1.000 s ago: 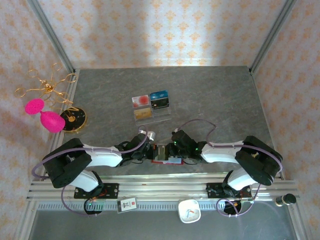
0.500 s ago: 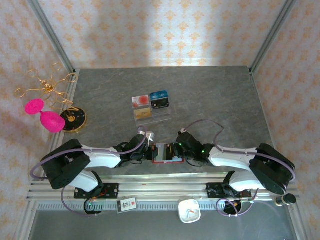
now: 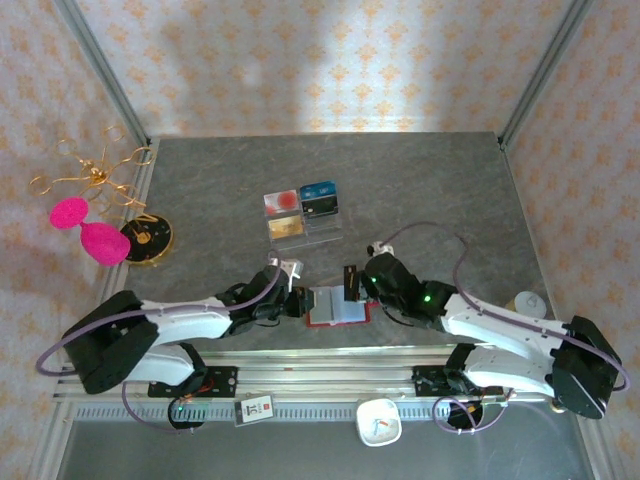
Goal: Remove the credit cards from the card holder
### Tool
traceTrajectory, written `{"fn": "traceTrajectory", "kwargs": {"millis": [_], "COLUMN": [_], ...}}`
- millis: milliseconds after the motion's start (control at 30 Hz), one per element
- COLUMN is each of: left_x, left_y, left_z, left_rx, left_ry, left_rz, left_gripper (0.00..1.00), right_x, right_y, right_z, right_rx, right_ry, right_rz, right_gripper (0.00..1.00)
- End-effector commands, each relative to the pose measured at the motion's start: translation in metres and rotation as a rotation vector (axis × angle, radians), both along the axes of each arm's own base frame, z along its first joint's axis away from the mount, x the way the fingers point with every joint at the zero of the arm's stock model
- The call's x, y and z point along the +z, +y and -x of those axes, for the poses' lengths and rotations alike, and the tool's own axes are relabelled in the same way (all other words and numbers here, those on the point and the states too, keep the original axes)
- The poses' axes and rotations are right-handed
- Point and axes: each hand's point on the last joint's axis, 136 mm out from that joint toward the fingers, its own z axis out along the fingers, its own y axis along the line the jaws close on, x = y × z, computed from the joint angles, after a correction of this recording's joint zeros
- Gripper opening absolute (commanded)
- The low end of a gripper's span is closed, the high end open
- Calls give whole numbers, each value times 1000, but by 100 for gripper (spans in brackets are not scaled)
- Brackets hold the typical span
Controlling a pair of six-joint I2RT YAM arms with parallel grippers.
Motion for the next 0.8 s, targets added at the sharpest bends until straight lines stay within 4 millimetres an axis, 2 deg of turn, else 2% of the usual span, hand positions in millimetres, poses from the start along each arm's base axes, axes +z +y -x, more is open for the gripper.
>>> {"fn": "traceTrajectory", "kwargs": {"millis": [0, 133, 233, 300, 367, 433, 567, 633, 767], "left_x": [37, 56, 58, 57, 58, 59, 61, 60, 56], "left_y": [1, 19, 36, 48, 60, 69, 79, 83, 89], "left_z": [-11, -12, -9, -7, -6, -5, -3, -3, -3], "left_rx": [26, 85, 146, 189, 230, 261, 291, 306, 321], "left_ry": [-76, -112, -111, -112, -120, -129, -146, -150, -143], "left_rz": [36, 40, 28, 7, -10, -18, -9, -12, -26], "left_gripper": [44, 78, 96, 99, 99, 99, 99, 99, 99], "right_x": [54, 102, 120, 133, 138, 130, 97, 73, 37], "right_y": [4, 23, 33, 33, 22, -4, -35, -36, -20], "right_z": [-29, -61, -87, -105, -132, -168, -199, -206, -213], "right_rx": [31, 126, 199, 217, 171, 77, -44, -32, 37], "right_ry": [-217, -386, -456, -503, -498, -434, -333, -287, -210], "right_rz": [93, 179, 232, 274, 292, 283, 274, 249, 233], "right_gripper": [0, 0, 0, 0, 0, 0, 0, 0, 0]}}
